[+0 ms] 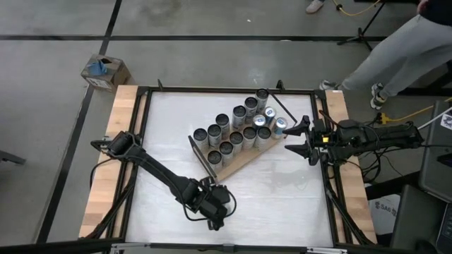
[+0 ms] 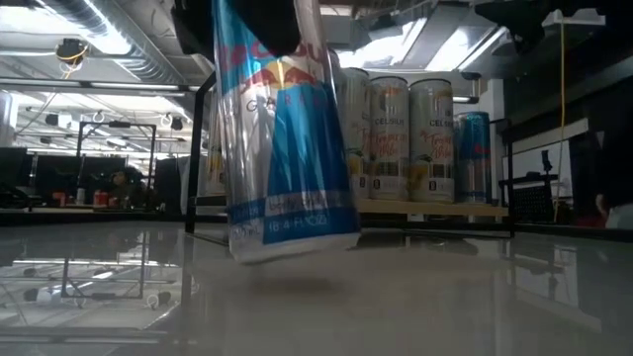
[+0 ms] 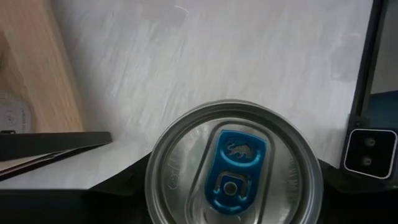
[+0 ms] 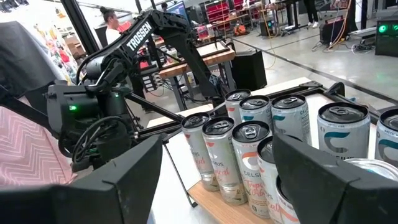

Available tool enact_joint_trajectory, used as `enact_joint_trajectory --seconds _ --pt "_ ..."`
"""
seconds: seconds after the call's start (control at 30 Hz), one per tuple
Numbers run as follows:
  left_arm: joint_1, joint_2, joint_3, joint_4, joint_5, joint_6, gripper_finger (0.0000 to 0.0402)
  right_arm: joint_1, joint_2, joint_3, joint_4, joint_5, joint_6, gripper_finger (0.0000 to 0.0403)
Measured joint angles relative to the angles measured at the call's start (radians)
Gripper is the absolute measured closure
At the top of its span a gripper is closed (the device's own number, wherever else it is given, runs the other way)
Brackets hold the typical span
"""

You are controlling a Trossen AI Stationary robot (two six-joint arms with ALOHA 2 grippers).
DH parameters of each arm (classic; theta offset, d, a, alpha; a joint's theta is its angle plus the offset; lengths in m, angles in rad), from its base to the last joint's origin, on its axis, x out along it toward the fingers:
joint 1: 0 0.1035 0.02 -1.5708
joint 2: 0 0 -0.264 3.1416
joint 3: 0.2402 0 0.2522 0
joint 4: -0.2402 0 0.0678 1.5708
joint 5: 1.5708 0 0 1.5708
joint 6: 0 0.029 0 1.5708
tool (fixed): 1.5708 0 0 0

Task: Place canned beverage on shelf
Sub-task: Put the blue soda can on the shelf

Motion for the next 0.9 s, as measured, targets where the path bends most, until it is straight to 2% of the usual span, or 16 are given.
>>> enact_joint_trajectory --seconds 0.27,0.9 --pt "0.005 0.0 0.0 -0.001 -0.012 0.0 0.0146 0.0 0.0 0.0 0.0 0.0 0.0 0.0109" --pt "0.007 -0.001 0.0 0.027 -0.01 0.0 0.0133 0.0 0.0 0.0 0.0 0.0 0.0 0.0109"
